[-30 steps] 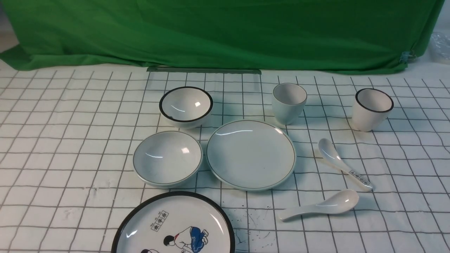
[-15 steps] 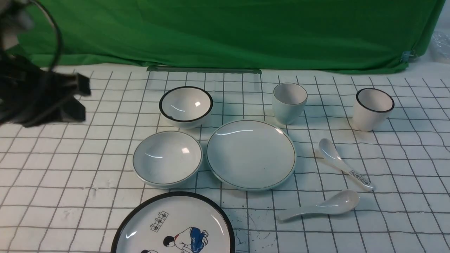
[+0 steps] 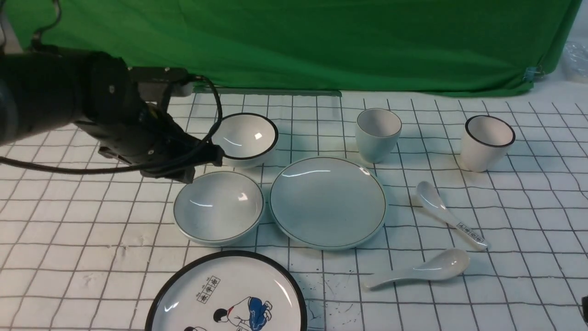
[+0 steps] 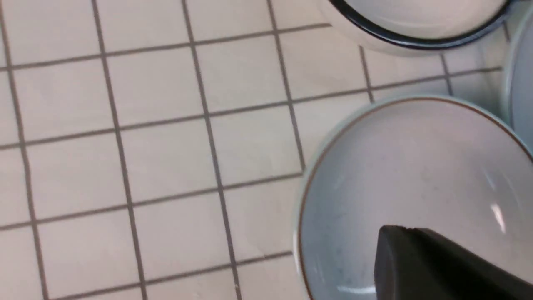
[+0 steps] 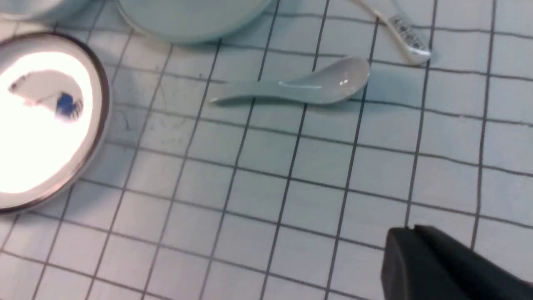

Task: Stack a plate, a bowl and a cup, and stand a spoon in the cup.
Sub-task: Use the left arm to grab a blue rice bowl

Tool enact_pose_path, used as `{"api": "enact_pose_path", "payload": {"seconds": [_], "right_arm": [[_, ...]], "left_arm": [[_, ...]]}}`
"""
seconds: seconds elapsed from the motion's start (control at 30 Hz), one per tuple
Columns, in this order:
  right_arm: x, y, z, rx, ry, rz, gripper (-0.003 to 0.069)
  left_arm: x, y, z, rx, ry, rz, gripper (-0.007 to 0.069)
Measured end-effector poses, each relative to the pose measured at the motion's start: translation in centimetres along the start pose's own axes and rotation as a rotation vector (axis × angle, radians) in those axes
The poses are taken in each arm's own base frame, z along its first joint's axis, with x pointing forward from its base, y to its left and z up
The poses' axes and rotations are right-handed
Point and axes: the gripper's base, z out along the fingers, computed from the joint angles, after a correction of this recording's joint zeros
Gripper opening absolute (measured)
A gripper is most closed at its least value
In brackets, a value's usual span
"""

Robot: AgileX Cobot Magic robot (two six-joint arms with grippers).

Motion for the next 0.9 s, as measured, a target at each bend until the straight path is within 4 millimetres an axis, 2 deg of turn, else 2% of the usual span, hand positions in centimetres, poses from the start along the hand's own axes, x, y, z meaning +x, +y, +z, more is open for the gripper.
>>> {"api": "enact_pose_path", "payload": {"seconds": [0.03,0.07,0.13,0.2,0.23,0.3,0.37,0.43,0.5,0.57,0.7,0.77,0.9], "right_arm": [[-0.4,0.1,0.7,-0.001,0.034,-0.009,0.0028],[-0.4,0.1,0.6,-0.002,0.033,-0.009,0.0028],[-0.7,0.3,1.6,-0.008,0.081,-0.014,0.0031],[-0.7,0.3,1.8,-0.010,0.093,-0.015,0.0032],[-0.8,0.4,1.9,-0.015,0.096,-0.017,0.0036],[-0.9,0.5,2.0,-0.019,0.080,-0.017,0.0036],[-1.1,0.5,2.0,-0.022,0.064,-0.015,0.0037],[-1.2,0.5,2.0,-0.024,0.056,-0.014,0.0037],[-1.2,0.5,2.0,-0.025,0.047,-0.014,0.0041],[-1.3,0.5,2.0,-0.026,0.042,-0.013,0.0046],[-1.3,0.5,2.0,-0.026,0.042,-0.013,0.0054],[-1.3,0.5,2.0,-0.026,0.042,-0.013,0.0055],[-1.3,0.5,2.0,-0.026,0.042,-0.013,0.0060]], "left_arm": [[-0.1,0.1,0.7,-0.010,0.003,0.003,0.0097],[0.0,0.1,1.0,-0.011,0.006,0.004,0.0104],[0.1,0.3,2.4,-0.027,0.027,-0.008,0.0211],[0.3,0.4,3.0,-0.034,0.036,-0.024,0.0282],[0.4,0.4,3.8,-0.038,0.048,-0.041,0.0360],[0.6,0.5,4.4,-0.041,0.059,-0.052,0.0434],[0.7,0.5,4.9,-0.044,0.071,-0.070,0.0482],[0.8,0.5,5.1,-0.045,0.074,-0.081,0.0498],[0.9,0.5,5.4,-0.047,0.081,-0.101,0.0481],[0.9,0.5,5.4,-0.049,0.087,-0.108,0.0411],[1.3,0.7,5.4,-0.068,0.126,-0.096,0.0170],[1.4,0.7,5.4,-0.073,0.140,-0.097,0.0083],[1.2,0.6,4.5,-0.067,0.138,-0.110,0.0064]]}}
